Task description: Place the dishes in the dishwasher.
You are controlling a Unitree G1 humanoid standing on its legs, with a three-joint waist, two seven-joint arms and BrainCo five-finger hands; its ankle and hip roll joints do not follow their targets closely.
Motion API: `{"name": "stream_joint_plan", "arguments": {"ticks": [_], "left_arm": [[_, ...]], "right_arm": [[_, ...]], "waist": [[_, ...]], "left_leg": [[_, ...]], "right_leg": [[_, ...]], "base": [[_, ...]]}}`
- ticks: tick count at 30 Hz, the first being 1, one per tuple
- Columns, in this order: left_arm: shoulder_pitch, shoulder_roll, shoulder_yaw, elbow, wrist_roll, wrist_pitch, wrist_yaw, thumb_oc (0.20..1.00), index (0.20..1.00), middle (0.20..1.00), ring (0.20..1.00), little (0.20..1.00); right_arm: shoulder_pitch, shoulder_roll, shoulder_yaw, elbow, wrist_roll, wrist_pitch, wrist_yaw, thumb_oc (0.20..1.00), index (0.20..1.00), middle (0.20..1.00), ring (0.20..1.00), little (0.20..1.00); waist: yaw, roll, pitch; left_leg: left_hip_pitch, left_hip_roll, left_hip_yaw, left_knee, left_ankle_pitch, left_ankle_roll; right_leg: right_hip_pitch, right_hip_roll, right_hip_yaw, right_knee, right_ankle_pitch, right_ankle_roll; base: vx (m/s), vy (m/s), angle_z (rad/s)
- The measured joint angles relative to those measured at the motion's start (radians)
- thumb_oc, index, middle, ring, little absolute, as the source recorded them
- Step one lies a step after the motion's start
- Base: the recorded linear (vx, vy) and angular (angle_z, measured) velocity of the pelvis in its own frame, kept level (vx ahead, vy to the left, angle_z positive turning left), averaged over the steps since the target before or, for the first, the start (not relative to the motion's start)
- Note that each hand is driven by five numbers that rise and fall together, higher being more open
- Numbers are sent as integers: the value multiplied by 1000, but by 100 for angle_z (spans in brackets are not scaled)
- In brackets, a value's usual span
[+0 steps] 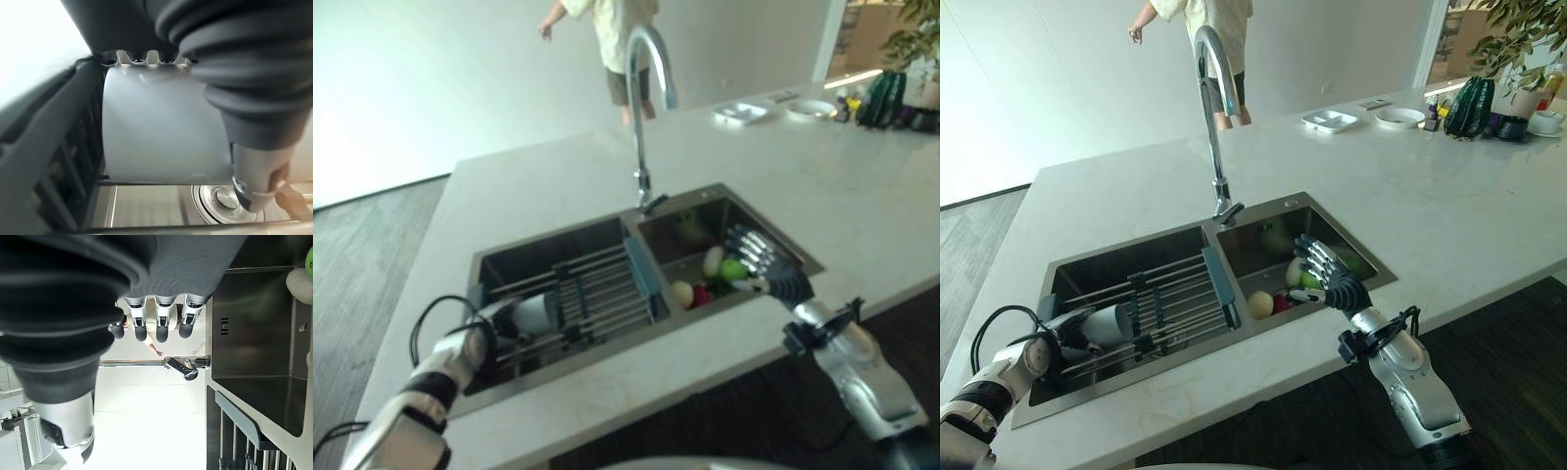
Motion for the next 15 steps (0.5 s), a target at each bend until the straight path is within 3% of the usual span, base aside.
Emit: {"name": "stream_joint_plan", "arguments": {"ticks": [6, 7, 8, 15], "left_arm": [[-8, -7, -2, 16, 11, 1, -3, 1000, 1000, 1000, 1000, 1000], [-10, -7, -3, 20, 12, 1, -8, 796, 796, 796, 796, 796], [-13, -8, -5, 27, 19, 0, -8, 200, 200, 200, 200, 200], [-16, -11, -19, 43, 93, -7, 50, 200, 200, 200, 200, 200]], "right_arm": [[0, -1, 0, 0, 0, 0, -1, 1000, 1000, 1000, 1000, 1000], [0, -1, 0, 0, 0, 0, -1, 1000, 1000, 1000, 1000, 1000], [0, -1, 0, 0, 0, 0, -1, 1000, 1000, 1000, 1000, 1000], [0, -16, 1, 0, 0, -1, -1, 1000, 1000, 1000, 1000, 1000]], "waist": [[0, 4, -3], [-1, 4, -3], [-1, 5, -3], [-2, 15, -10]], "left_leg": [[0, 0, 0, 0, 0, 0], [0, 0, 0, 0, 0, 0], [0, 0, 0, 0, 0, 0], [-1, 0, 0, 0, 0, 0]], "right_leg": [[0, 0, -1, 0, 0, 0], [0, 0, -1, 0, 0, 0], [0, 0, -1, 0, 0, 0], [0, 0, 0, 0, 1, 1]], "base": [[0, 0, 0], [0, 0, 0], [0, 0, 0], [0, 0, 0]]}}
